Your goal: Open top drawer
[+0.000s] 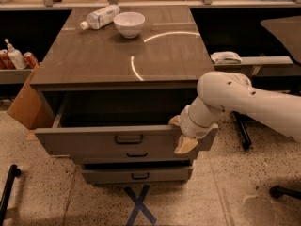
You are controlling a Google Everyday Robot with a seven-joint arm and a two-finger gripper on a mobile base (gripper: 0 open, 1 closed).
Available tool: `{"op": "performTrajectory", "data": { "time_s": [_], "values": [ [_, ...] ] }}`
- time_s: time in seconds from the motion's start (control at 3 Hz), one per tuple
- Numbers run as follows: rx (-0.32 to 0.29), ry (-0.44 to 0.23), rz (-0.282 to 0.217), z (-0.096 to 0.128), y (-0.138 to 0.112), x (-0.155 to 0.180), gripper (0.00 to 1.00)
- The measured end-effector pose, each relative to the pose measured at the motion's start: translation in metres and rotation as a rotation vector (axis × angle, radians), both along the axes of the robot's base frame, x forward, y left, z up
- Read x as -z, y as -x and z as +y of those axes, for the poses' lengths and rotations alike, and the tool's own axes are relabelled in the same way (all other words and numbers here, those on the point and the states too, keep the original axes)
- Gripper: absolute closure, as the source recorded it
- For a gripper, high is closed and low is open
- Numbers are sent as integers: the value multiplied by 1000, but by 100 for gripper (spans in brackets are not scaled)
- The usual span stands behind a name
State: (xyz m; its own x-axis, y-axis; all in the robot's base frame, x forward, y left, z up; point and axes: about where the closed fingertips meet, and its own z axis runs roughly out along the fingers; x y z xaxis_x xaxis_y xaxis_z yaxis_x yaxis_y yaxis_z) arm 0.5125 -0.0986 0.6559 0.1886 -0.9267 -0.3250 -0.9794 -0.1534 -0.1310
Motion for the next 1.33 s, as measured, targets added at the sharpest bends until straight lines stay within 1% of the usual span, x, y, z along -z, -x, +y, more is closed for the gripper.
{"op": "performTrajectory", "data": {
  "time_s": [0.33,0.67,1.0,1.33],
  "values": [
    [-8,6,-19,1,10,-12,72],
    [2,-22,-9,0,28,-10,97],
    [5,-44,4,1,37,-6,100],
    [5,-45,4,1,37,-6,100]
  ]
}}
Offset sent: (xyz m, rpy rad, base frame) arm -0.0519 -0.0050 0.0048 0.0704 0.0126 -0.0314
